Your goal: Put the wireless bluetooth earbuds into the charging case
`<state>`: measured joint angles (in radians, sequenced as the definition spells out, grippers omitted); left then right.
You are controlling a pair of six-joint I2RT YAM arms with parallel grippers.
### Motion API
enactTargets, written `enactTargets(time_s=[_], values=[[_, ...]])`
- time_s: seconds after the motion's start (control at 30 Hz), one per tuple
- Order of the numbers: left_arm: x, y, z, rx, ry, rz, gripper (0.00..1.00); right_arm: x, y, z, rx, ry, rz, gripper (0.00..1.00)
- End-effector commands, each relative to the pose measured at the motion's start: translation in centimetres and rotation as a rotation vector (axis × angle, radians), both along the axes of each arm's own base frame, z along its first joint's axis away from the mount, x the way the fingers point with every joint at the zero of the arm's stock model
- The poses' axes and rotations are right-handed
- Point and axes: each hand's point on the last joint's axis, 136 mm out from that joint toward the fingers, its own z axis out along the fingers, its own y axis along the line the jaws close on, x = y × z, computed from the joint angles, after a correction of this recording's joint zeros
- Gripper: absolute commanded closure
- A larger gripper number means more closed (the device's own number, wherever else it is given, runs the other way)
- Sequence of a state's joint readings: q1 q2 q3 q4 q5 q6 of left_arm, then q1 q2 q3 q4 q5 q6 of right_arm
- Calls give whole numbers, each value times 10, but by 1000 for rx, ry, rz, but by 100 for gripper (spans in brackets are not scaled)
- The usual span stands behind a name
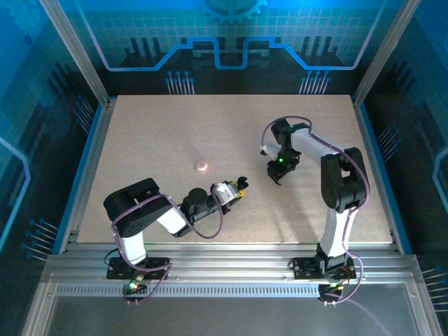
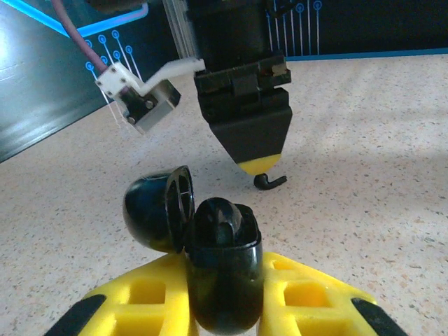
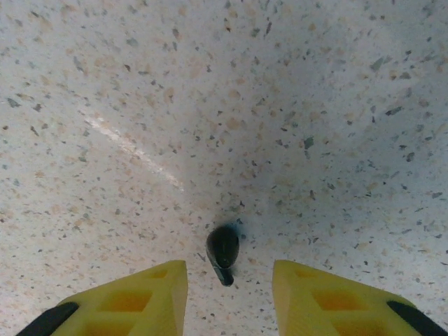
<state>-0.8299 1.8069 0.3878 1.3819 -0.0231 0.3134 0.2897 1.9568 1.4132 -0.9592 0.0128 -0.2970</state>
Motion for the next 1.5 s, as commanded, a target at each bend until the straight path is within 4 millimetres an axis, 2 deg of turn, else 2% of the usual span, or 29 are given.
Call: enactTargets(time_s=[0.0,0.27,0.53,0.97,1.13,1.47], values=[[1,7,8,-19,-14,21,86,-8,3,-4,-9,50,53,62],[1,8,8,-22,-13,23,86,-7,4,-11,-13,73,56,63],[1,8,8,-22,-14,23,86,-7,4,-18,-17,95,57,67],[2,6,8,-21,-17,22,86,-3,-2,-24,-44,95,40,80],[3,6,7,-19,-12,24,86,1,3,-8,1,28,17,80],[8,-2,4,-41,15,17,86,6,24,55,192,-192,-55,80]])
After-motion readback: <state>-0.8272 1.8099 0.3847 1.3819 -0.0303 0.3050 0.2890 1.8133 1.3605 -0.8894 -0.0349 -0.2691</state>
